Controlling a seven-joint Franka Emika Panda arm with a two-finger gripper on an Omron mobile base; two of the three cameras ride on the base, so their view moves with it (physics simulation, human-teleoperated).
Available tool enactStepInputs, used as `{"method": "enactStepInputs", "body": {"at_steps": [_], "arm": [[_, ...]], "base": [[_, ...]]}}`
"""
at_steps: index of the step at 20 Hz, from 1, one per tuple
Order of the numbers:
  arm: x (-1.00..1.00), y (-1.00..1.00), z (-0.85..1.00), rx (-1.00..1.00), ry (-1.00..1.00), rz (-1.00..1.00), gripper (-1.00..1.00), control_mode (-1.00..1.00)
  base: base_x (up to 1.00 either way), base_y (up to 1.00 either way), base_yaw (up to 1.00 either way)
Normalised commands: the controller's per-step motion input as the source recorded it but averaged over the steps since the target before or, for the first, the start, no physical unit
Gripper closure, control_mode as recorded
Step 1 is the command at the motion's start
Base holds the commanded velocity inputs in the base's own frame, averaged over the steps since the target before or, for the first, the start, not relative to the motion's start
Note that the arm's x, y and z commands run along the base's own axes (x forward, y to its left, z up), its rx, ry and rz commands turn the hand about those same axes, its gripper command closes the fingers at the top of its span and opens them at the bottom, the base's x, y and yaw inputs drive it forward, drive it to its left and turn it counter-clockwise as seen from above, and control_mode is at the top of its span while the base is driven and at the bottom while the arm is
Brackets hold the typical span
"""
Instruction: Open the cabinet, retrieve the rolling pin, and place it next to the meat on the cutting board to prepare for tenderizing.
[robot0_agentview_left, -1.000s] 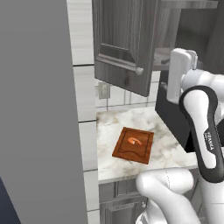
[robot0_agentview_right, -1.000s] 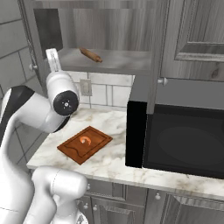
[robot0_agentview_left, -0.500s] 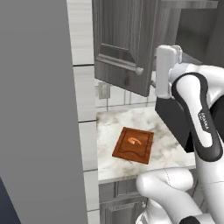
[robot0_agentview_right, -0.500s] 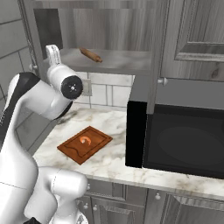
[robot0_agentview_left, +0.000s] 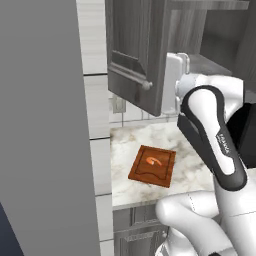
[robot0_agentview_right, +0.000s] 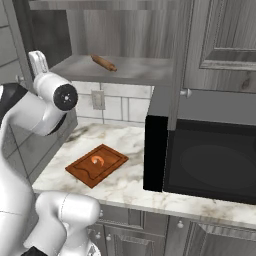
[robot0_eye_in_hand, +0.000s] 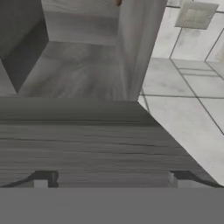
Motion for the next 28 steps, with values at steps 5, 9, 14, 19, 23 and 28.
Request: {"method": "enactStepInputs", "body": {"at_steps": [5, 9, 14, 19, 23, 28], "arm": [[-0.04, 0.63, -0.04, 0.00, 0.00, 0.07, -1.00, -1.00], [0.00, 0.63, -0.05, 0.00, 0.00, 0.06, -1.00, -1.00], [0.02, 0.63, -0.11, 0.00, 0.00, 0.05, -1.00, -1.00], [0.04, 0.61, -0.17, -0.02, 0.00, 0.05, -1.00, -1.00], [0.00, 0.35, -0.14, -0.02, 0.00, 0.03, -1.00, -1.00], [0.00, -0.18, -0.02, -0.01, -0.01, -0.01, -1.00, -1.00]], "base": [[0.00, 0.00, 0.00], [0.00, 0.00, 0.00], [0.00, 0.00, 0.00], [0.00, 0.00, 0.00], [0.00, 0.00, 0.00], [0.00, 0.00, 0.00]]}}
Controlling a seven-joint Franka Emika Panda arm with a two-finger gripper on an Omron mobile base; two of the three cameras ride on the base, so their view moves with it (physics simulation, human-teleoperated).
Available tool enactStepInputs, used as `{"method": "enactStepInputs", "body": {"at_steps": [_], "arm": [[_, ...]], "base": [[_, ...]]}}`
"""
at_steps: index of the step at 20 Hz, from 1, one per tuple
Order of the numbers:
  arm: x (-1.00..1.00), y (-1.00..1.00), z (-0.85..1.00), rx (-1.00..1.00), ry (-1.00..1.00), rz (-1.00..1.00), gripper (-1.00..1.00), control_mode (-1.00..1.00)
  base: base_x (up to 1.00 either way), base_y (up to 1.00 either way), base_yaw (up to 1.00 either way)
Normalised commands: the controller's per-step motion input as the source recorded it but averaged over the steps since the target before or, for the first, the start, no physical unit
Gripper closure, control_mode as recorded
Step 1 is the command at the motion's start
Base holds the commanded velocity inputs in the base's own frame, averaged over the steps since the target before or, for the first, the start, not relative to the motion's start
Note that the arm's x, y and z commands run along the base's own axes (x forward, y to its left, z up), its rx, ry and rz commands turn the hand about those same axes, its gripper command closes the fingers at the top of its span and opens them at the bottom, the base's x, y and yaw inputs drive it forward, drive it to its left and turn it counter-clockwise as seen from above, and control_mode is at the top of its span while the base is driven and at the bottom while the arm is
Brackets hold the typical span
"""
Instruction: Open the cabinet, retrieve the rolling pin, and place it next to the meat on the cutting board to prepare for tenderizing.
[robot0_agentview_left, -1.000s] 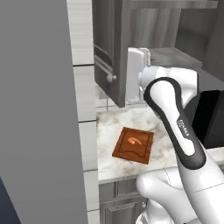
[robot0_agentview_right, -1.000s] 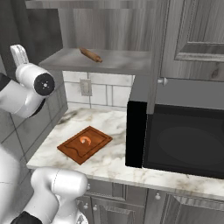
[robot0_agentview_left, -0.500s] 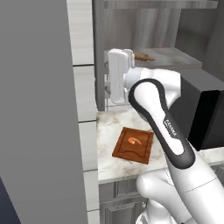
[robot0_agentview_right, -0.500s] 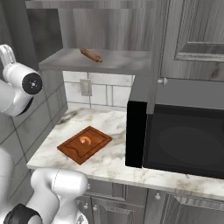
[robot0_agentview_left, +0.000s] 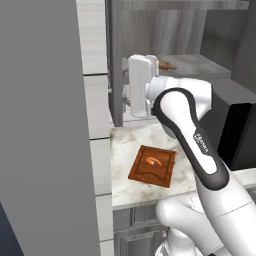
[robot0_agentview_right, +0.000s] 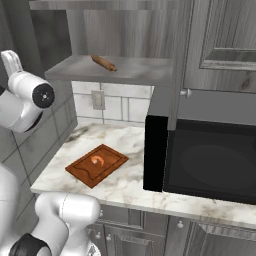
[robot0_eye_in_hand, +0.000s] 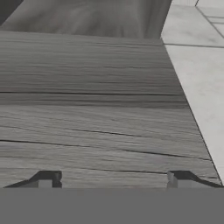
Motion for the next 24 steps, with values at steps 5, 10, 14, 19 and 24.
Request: {"method": "enactStepInputs", "body": {"at_steps": [5, 10, 14, 19, 24], "arm": [[0.00, -0.49, 0.00, -0.05, -0.06, -0.05, -1.00, -1.00], [0.00, -0.58, 0.07, -0.09, -0.10, -0.05, -1.00, -1.00], [0.00, -0.57, 0.22, -0.14, -0.16, -0.02, -1.00, -1.00], [0.00, -0.45, 0.34, -0.21, -0.17, 0.00, -1.00, -1.00], [-0.03, -0.40, 0.23, -0.27, -0.18, 0.01, -1.00, -1.00]], "base": [[0.00, 0.00, 0.00], [0.00, 0.00, 0.00], [0.00, 0.00, 0.00], [0.00, 0.00, 0.00], [0.00, 0.00, 0.00]]}}
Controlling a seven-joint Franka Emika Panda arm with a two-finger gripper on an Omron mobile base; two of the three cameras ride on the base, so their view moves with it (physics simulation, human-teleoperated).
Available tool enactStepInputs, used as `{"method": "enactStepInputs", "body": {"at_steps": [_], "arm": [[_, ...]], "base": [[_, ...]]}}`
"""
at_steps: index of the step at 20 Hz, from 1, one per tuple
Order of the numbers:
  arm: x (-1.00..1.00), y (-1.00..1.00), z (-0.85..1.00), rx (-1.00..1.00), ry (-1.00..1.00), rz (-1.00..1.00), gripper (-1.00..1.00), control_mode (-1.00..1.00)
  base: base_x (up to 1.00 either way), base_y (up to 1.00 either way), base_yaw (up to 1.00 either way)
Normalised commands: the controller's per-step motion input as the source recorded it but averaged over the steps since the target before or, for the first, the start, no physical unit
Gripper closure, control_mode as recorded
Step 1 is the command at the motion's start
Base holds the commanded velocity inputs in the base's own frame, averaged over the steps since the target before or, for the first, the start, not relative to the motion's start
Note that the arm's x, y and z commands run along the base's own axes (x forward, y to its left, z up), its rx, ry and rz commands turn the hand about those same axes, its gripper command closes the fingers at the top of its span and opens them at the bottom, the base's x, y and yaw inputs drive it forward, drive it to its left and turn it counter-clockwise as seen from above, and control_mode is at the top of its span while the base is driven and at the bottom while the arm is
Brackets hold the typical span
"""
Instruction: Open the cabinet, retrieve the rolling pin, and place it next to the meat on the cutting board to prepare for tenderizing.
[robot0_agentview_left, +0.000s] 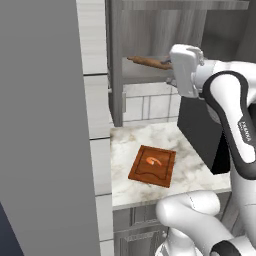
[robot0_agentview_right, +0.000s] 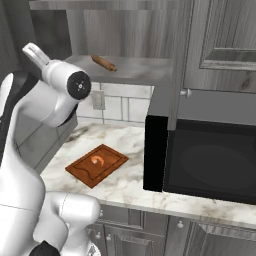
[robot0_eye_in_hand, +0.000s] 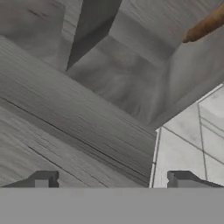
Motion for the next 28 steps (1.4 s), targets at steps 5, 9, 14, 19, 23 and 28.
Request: {"method": "enactStepInputs", "body": {"at_steps": [5, 9, 14, 19, 23, 28], "arm": [[-0.14, -0.39, 0.16, -0.34, -0.22, 0.00, -1.00, -1.00], [-0.17, -0.21, 0.07, -0.38, -0.26, 0.00, -1.00, -1.00], [-0.28, 0.00, 0.00, -0.39, -0.35, 0.00, -1.00, -1.00], [-0.17, 0.00, 0.00, -0.38, -0.35, 0.00, -1.00, -1.00], [0.08, 0.00, 0.00, -0.21, -0.10, 0.00, -1.00, -1.00], [0.57, -0.02, 0.00, -0.04, 0.17, -0.01, -1.00, -1.00]], "base": [[0.00, 0.00, 0.00], [0.00, 0.00, 0.00], [0.00, 0.00, 0.00], [0.00, 0.00, 0.00], [0.00, 0.00, 0.00], [0.00, 0.00, 0.00]]}}
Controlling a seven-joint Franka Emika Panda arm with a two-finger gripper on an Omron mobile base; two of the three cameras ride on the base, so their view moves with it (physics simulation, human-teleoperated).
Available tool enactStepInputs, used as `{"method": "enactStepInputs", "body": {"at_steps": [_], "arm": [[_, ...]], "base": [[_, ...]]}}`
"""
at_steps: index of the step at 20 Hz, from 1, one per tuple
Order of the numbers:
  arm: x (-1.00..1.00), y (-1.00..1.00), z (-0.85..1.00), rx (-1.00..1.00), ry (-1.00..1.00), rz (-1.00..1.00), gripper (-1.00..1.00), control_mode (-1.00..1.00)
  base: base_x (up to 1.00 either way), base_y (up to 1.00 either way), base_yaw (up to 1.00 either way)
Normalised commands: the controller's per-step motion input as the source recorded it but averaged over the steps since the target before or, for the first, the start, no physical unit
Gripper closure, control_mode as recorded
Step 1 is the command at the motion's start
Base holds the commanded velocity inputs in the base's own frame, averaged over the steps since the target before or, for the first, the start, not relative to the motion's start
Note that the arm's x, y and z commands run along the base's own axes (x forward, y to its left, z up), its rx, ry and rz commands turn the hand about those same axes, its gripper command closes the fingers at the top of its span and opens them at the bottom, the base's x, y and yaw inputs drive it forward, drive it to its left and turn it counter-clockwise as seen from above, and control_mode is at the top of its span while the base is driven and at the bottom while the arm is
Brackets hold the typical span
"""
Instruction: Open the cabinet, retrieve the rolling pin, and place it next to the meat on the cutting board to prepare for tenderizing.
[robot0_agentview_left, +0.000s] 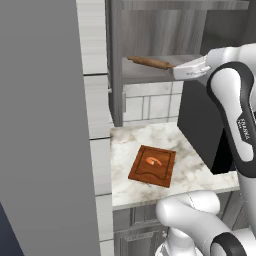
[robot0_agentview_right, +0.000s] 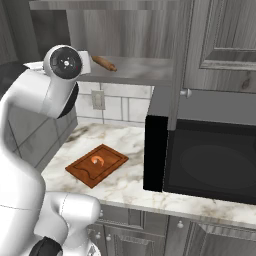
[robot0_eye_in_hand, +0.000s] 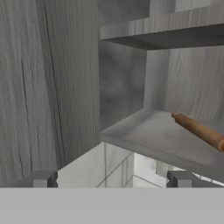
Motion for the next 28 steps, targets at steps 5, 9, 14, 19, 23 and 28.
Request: {"method": "enactStepInputs", "body": {"at_steps": [5, 9, 14, 19, 23, 28], "arm": [[0.31, -0.19, 0.00, 0.00, 0.14, 0.00, -1.00, -1.00], [0.00, -0.14, -0.03, -0.02, -0.01, 0.00, -1.00, -1.00], [0.17, -0.05, -0.07, -0.04, -0.01, 0.00, -1.00, -1.00], [0.46, -0.02, -0.03, -0.04, 0.05, 0.00, -1.00, -1.00], [0.60, -0.03, 0.00, -0.02, 0.14, 0.00, -1.00, -1.00], [0.49, -0.09, -0.02, -0.02, 0.07, 0.00, -1.00, -1.00]], "base": [[0.00, 0.00, 0.00], [0.00, 0.00, 0.00], [0.00, 0.00, 0.00], [0.00, 0.00, 0.00], [0.00, 0.00, 0.00], [0.00, 0.00, 0.00]]}}
